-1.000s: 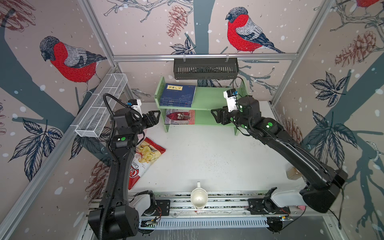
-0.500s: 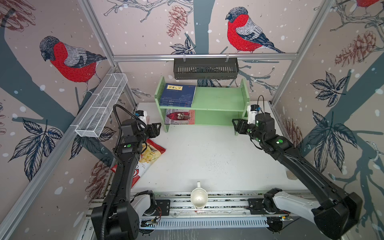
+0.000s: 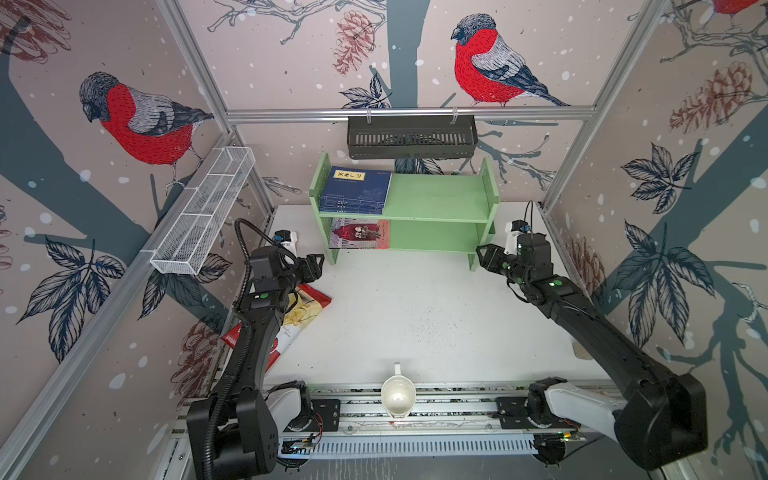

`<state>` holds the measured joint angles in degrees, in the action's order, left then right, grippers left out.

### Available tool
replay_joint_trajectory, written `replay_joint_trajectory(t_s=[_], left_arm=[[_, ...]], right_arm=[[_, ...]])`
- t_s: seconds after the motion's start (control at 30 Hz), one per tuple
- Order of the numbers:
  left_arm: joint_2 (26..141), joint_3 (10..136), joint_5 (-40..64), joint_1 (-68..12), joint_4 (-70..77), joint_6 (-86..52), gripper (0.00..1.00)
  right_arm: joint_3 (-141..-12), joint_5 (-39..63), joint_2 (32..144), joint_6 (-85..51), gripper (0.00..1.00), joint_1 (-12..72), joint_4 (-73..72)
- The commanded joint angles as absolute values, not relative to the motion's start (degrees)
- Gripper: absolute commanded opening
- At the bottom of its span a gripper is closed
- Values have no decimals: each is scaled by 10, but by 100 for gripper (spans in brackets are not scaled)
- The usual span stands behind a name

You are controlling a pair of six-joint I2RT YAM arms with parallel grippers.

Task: Stacking books/files
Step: Move the book to the bookshelf.

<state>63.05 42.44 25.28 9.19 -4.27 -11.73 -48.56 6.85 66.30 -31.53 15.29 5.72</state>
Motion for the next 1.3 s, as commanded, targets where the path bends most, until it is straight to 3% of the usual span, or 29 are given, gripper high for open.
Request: replay_joint_trajectory(t_s=[0.0,0.27,0.37,0.67,0.83,0.93,1.07,1.2,1.27], left_arm=[[624,415,218,93,2,-120,72],[628,378,142,93,82,-144,88],[635,356,136,93,130,-140,97],[677,353,173,102,142,-139,94],[700,388,299,103,66,-223,82],[708,392,380,103,76,-262,69],[735,378,388,103,95,-313,42],[780,381,389,103,128,-321,3],[810,392,409,103,143,-338,0]], right_arm=[[-476,72,660,-318,65,149,0],[-470,13,664,-315,92,106,-20],[-471,4,671,-307,95,92,-30],[-450,80,649,-288,93,82,-40],[-451,44,614,-253,86,169,-10],[-468,8,600,-238,81,241,11],[-478,3,596,-237,76,308,13],[-487,-14,607,-244,76,345,14],[-483,-18,610,-248,77,353,4]])
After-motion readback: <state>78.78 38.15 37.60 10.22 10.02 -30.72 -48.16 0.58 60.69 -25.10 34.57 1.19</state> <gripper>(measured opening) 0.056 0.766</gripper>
